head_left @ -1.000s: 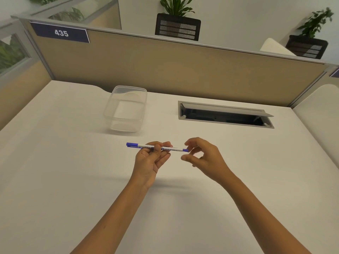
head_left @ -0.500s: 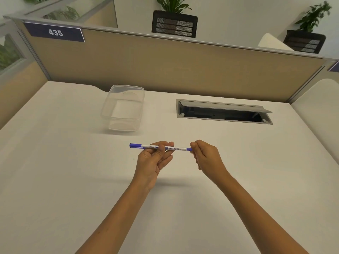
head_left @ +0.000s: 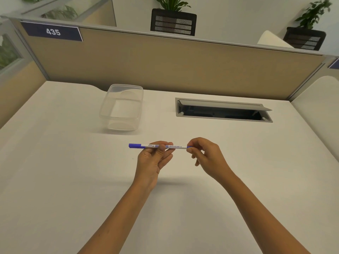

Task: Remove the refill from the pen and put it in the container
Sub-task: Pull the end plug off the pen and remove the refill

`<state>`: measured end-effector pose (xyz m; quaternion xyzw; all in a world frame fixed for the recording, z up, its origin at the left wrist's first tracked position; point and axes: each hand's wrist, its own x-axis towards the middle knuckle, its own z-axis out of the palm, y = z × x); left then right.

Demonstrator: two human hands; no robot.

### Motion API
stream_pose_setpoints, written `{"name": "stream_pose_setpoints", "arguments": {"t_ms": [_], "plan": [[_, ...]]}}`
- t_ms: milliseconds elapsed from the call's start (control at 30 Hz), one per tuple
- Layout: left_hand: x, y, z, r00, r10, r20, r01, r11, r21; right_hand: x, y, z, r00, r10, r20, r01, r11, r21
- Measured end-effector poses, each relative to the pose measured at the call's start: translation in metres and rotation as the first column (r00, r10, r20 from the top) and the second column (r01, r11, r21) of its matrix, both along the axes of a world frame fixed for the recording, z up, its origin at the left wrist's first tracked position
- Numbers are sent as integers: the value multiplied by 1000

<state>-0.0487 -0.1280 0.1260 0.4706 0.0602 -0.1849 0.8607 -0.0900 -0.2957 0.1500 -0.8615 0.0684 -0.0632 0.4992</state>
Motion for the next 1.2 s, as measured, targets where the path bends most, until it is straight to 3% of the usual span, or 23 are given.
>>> {"name": "stream_pose_setpoints", "arguments": {"t_ms": [233,400,567,700,800,1000,1200], "plan": [[1,2,1,1000,18,-2,-18,1000,0,0,4,3,980,-147,-133,156,986,60],[0,6,-1,1000,15,-8,-15,1000,7,-4,0,1,996,79,34,-76,994,-80],[-1,4,-4,1000,2,4,-2,1000,4,-3,3,-2,999,37,9,-36,995,-91],[3,10,-4,1000,23,4,-23,1000,-6,-5,0,-1,989,-67,-128,70,997,16],[5,14,-4,1000,27,0,-27,1000,-8,-6,-3,2,975,-51,-215,85,985,152],[4,15,-8,999,38,-24,-39,999,-15,-7,-4,-2,995,20,-95,-3,984,176],[9,22,-20,998,50,-37,-49,999,13,-8,-4,-18,979,-145,-143,173,961,214]]}}
